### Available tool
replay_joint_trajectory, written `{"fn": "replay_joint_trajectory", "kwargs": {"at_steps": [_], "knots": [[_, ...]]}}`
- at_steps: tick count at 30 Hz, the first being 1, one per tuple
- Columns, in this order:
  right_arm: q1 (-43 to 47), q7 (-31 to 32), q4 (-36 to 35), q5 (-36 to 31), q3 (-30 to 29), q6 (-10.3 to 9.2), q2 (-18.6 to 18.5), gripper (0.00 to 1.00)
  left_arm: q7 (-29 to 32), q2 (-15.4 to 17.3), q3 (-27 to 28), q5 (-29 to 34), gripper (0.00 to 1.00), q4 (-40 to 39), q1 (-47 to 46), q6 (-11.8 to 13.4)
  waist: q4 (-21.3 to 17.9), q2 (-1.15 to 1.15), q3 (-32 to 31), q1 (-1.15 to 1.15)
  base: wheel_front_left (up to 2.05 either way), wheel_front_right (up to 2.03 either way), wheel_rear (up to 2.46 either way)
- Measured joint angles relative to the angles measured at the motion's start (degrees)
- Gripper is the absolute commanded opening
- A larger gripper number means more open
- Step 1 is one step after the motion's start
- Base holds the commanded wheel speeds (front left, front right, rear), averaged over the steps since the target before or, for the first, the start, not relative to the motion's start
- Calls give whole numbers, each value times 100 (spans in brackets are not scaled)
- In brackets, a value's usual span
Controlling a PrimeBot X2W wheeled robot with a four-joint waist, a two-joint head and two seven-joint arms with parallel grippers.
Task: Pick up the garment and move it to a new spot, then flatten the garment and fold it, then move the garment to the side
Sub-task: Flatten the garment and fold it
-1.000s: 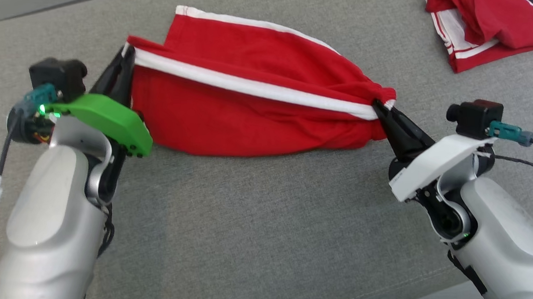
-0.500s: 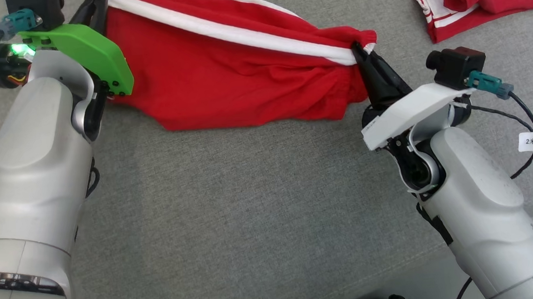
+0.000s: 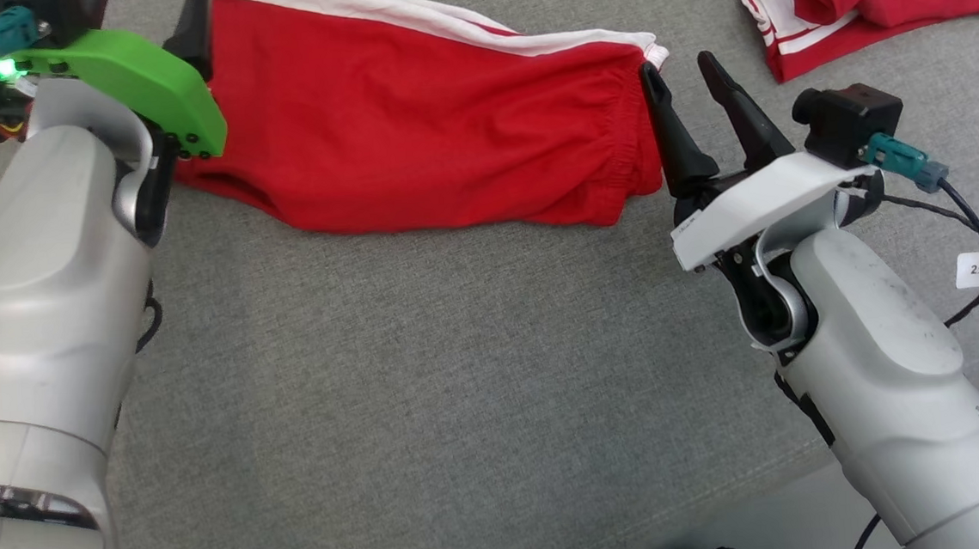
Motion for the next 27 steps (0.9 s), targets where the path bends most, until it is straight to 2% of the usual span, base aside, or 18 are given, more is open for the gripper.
{"fn": "replay_joint_trajectory", "kwargs": {"at_steps": [9,14,21,23,27], "knots": [[901,-81,-800,-470,-227,-1,-178,100,167,728,-469,-687,100,-516,364,0,28,0,-352,0,0,0,0],[1507,-100,-1416,-735,-481,-1,-83,100,502,1061,-838,-1029,100,-872,451,0,25,0,-418,0,0,0,0],[2153,-104,-1836,-964,-602,0,154,100,1555,1538,-1605,-1701,100,-1501,730,0,-132,0,-395,0,0,0,0],[2203,-103,-1861,-1018,-614,-1,188,100,1853,1762,-1844,-1813,100,-1647,789,0,-189,0,-395,0,0,0,0],[2204,-103,-1889,-1062,-580,-1,257,100,2173,2033,-2086,-2040,100,-1686,915,0,-300,0,-390,0,0,0,0]]}}
